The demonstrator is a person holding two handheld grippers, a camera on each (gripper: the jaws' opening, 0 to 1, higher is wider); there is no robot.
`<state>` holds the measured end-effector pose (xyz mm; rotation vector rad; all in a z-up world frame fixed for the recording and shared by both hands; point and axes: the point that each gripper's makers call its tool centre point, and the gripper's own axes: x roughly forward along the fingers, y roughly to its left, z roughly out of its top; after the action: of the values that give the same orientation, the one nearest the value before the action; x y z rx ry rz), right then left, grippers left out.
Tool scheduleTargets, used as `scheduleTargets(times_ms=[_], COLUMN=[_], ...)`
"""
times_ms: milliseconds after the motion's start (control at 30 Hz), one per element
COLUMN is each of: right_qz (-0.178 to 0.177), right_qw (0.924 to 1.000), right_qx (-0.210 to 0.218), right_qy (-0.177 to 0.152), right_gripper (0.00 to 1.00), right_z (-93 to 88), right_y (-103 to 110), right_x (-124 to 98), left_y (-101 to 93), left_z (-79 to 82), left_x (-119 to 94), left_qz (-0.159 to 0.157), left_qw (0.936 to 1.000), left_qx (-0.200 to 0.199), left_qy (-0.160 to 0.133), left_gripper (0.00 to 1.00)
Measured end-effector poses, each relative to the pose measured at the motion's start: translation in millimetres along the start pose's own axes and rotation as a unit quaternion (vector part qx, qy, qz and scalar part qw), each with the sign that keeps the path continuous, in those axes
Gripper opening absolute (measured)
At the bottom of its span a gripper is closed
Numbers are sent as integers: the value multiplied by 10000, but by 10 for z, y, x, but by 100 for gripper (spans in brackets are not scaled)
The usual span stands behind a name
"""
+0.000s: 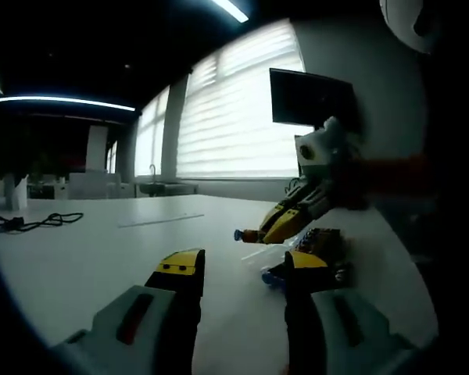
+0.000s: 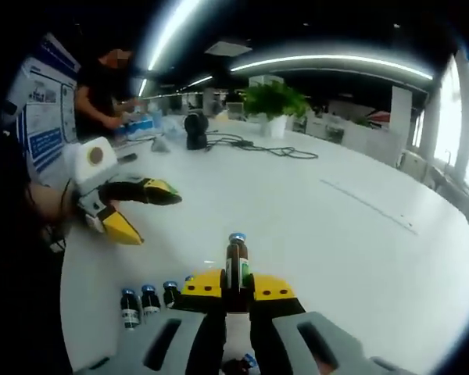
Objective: Grip medicine bottles put into box
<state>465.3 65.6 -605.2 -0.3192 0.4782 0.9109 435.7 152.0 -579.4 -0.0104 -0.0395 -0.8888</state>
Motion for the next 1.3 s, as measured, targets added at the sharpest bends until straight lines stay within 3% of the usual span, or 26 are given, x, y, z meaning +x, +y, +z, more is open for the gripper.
scheduleTargets(times_ms=[100, 267, 400, 767, 1300], right_qz=[202, 639, 865, 1123, 1224], right_qw=[9989, 9977, 9932, 9846, 9820], right_qx=[-427, -226, -698, -1119, -1249], right_qy=[42, 57, 341, 738, 709], right_gripper=[7, 7, 7, 7, 8], right_z=[-1, 5, -122, -213, -212], right_y=[16, 89, 131, 123, 158], right_x=[-29, -27, 16, 40, 89], left_y=[0, -7, -5, -15, -25], left_z=[-3, -12, -11, -16, -13], left_x=[1, 5, 5, 8, 16], left_qz=[7, -4, 2, -36, -35], left_qw=[10000, 10000, 10000, 10000, 10000], left_qx=[10, 38, 49, 39, 37], left_qy=[8, 32, 31, 33, 27], left_gripper=[33, 33, 33, 33, 33])
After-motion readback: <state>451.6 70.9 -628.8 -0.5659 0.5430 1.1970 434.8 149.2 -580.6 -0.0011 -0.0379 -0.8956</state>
